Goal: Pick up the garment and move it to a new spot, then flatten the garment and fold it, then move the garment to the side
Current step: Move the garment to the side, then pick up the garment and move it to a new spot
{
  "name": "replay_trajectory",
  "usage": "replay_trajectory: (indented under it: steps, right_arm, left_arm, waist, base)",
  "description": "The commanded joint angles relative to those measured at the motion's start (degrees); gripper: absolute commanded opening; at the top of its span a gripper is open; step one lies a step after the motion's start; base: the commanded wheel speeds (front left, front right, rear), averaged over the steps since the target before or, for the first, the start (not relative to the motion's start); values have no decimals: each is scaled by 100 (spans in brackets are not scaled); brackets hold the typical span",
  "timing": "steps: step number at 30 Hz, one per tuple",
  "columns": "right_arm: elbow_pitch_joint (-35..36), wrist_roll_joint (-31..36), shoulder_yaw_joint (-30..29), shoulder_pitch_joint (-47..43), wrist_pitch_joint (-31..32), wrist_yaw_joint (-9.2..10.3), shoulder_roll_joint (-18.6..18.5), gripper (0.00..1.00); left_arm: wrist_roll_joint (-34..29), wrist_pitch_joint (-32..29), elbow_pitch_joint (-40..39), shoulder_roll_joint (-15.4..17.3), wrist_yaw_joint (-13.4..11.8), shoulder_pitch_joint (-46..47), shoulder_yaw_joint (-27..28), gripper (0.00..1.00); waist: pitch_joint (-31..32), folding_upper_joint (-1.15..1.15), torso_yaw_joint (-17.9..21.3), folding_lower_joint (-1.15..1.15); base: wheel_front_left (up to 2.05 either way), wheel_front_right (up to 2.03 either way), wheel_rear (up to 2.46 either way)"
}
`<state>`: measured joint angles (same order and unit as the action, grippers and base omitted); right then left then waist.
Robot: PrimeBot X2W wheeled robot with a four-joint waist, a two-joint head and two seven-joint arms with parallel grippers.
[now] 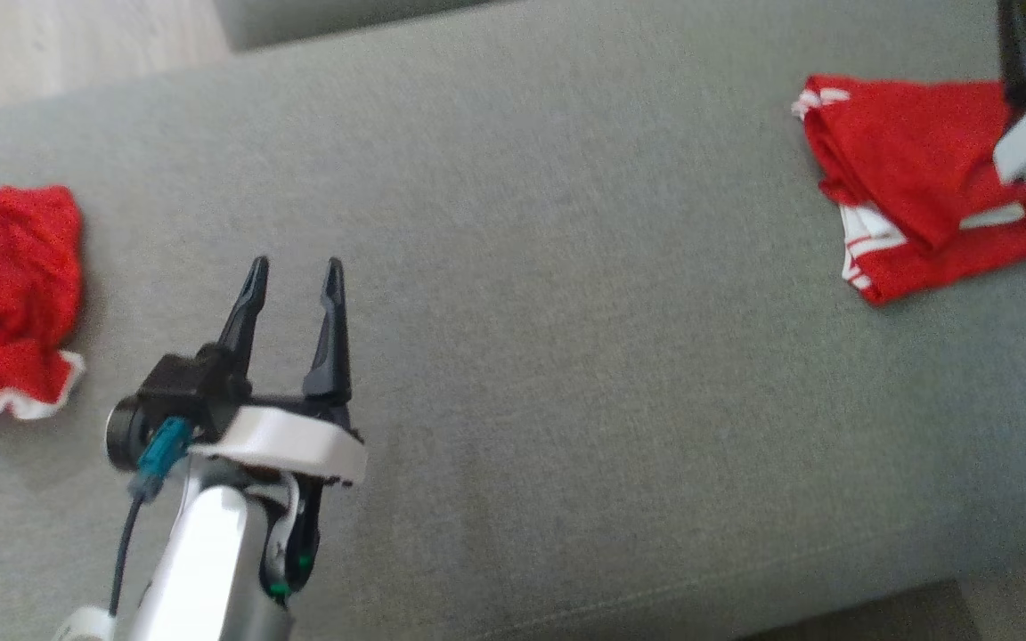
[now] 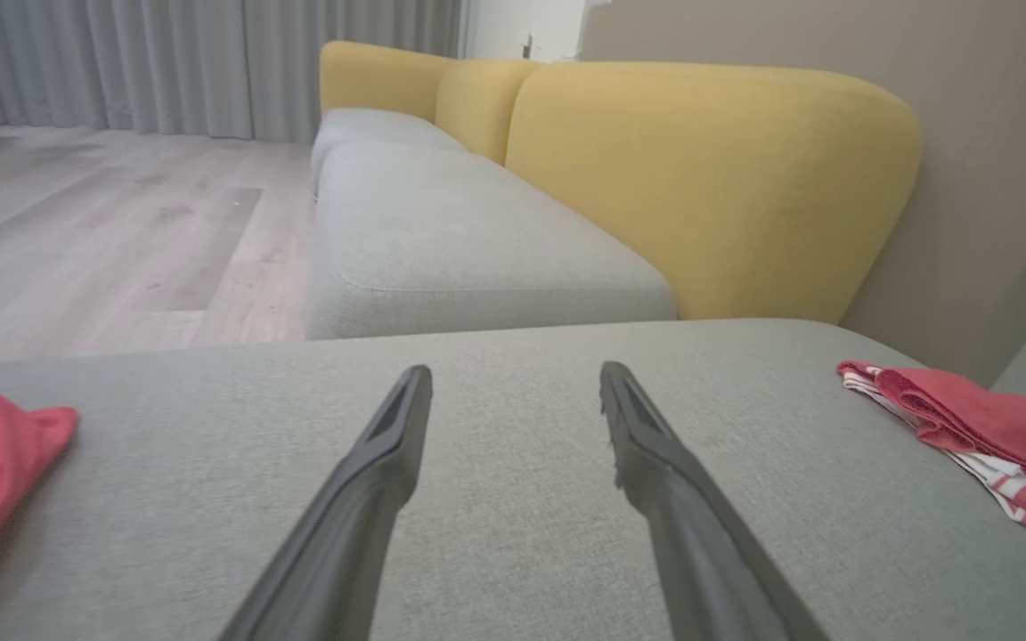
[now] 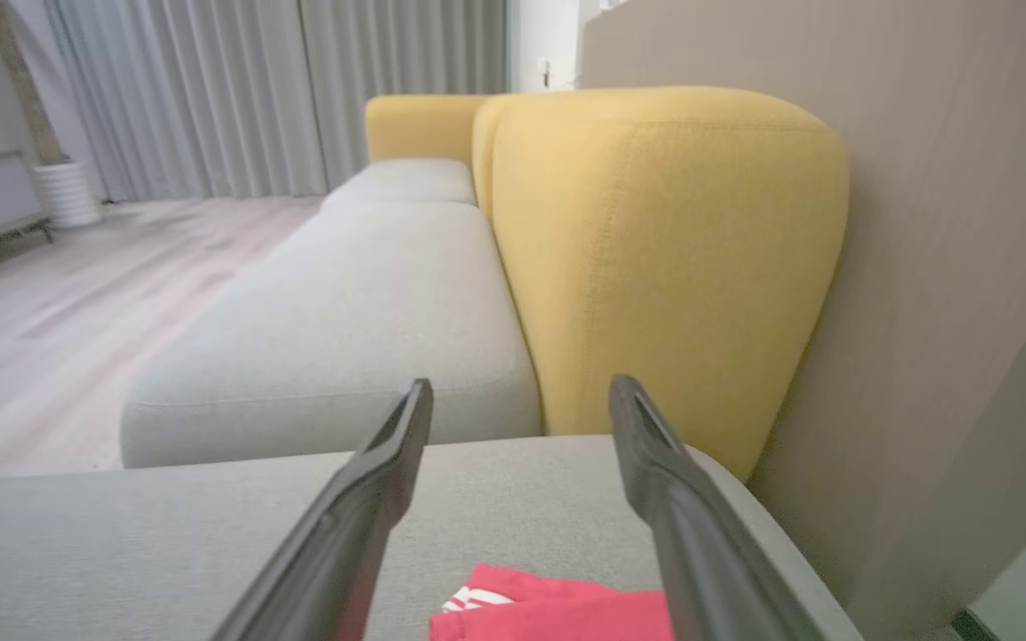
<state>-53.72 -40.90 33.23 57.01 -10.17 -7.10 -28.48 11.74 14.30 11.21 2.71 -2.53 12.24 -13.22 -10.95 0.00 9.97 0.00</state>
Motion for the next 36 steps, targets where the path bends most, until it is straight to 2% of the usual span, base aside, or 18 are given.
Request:
replay_trajectory:
  steps: [1,9,14,20,29,36]
  right_arm:
    - [223,-39,-55,-135,-118,-39,-59,100]
    - [1426,580,-1016,-1795,-476,-39,77,100]
    - [2419,1107,-1859,-3132,-481,-39,480,100]
    - [3447,1743,-2445,-4380,-482,-39,993,100]
    - [3795,2227,-2633,-5137,-482,-39,1460,100]
    - [3848,2342,-2634,-5210,-483,-39,1502,100]
  left_arm:
    - [27,70,-227,20,-28,71,249,100]
    - [1,70,-305,19,-16,-385,692,100]
    - [-85,70,-273,18,-69,-595,921,100]
    - [-120,70,-233,18,-50,-782,1059,100]
    - [-130,70,-178,17,-2,-993,1067,100]
    - [-102,70,-183,17,-10,-1017,1015,100]
  waist:
    - [407,0,-242,0]
    - [1039,0,-563,0]
    - [1152,0,-727,0]
    - [1223,0,-889,0]
    - [1283,0,-973,0]
    - [1293,0,-979,0]
  base:
    - [0,0,0]
    - [0,0,0]
    - [0,0,0]
    - [0,0,0]
    - [0,0,0]
    - [0,0,0]
